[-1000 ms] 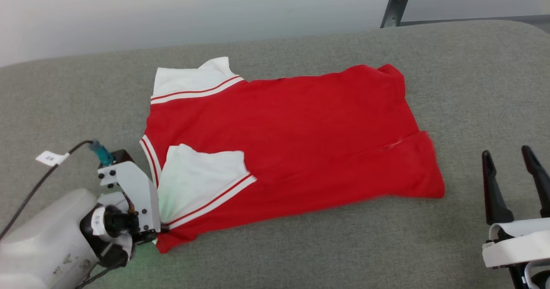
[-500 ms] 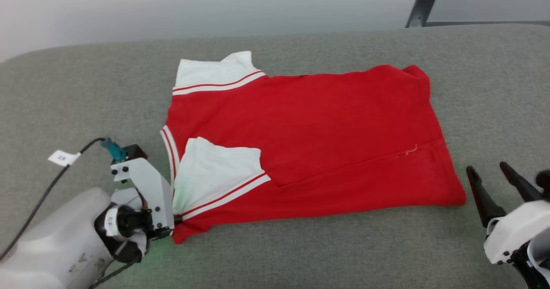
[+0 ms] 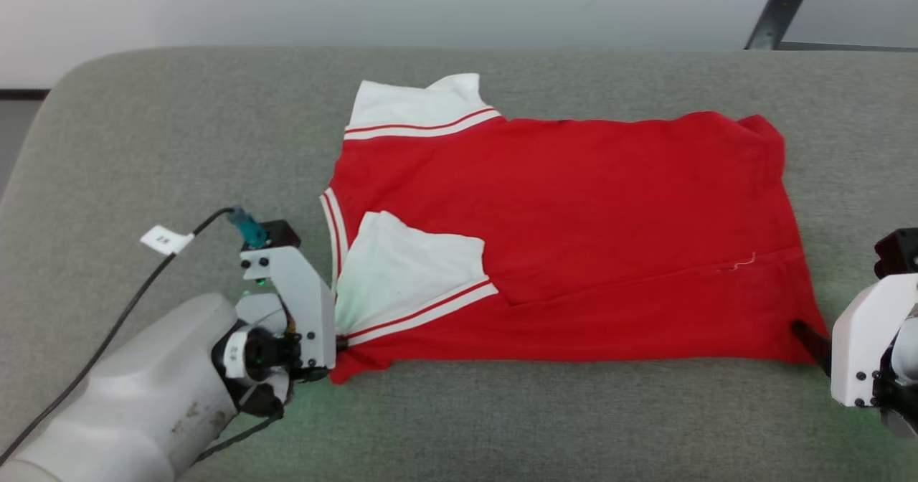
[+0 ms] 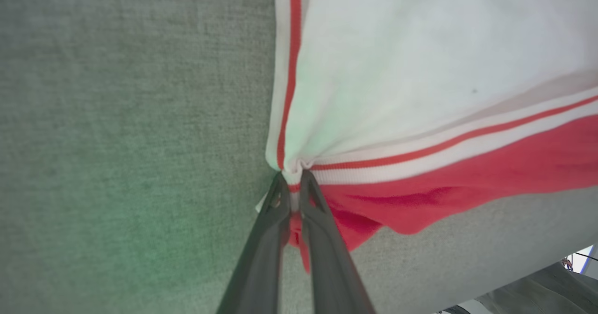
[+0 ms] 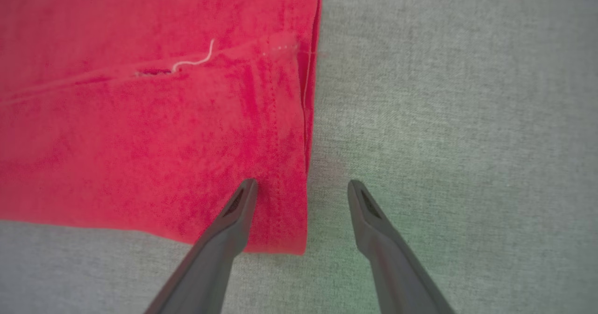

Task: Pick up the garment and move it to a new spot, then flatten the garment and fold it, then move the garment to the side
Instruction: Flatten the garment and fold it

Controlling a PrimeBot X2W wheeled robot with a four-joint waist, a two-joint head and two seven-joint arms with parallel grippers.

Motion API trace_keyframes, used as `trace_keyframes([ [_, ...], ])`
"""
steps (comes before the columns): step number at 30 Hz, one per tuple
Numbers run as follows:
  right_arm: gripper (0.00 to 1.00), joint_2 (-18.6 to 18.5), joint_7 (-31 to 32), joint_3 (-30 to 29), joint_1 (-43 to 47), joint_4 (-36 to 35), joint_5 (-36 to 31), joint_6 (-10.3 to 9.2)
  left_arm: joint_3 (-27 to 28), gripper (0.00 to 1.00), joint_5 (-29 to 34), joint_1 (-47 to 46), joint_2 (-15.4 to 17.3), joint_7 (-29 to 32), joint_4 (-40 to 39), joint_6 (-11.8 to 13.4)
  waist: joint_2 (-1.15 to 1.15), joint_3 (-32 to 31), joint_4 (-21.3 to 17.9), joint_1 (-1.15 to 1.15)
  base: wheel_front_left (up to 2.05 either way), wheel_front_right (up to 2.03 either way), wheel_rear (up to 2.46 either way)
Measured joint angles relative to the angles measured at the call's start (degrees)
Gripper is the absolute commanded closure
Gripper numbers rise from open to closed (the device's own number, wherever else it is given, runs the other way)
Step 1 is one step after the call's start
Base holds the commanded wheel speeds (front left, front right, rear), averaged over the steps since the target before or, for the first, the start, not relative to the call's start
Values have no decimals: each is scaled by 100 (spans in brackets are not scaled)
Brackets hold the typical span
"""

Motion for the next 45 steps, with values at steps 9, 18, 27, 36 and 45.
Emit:
trace_keyframes([
  [9,0,165,920,-205,-470,485,-361,1,21,100,69,-248,-344,-67,303,-279,0,218,237,0,0,0,0],
  [18,100,190,1655,-332,-737,693,-313,0,55,100,65,-365,-555,-81,692,-549,0,303,372,0,0,0,0],
  [27,100,152,1885,-512,-516,477,-71,0,64,100,8,-336,-497,13,776,-653,0,132,385,0,0,0,0],
  [36,100,141,2126,-600,-4,19,158,1,15,100,-31,-60,-51,202,258,-303,0,-96,403,0,0,0,0],
  [45,100,194,2380,-747,731,-581,388,1,-120,100,-53,536,572,278,-982,305,0,-249,424,0,0,0,0],
])
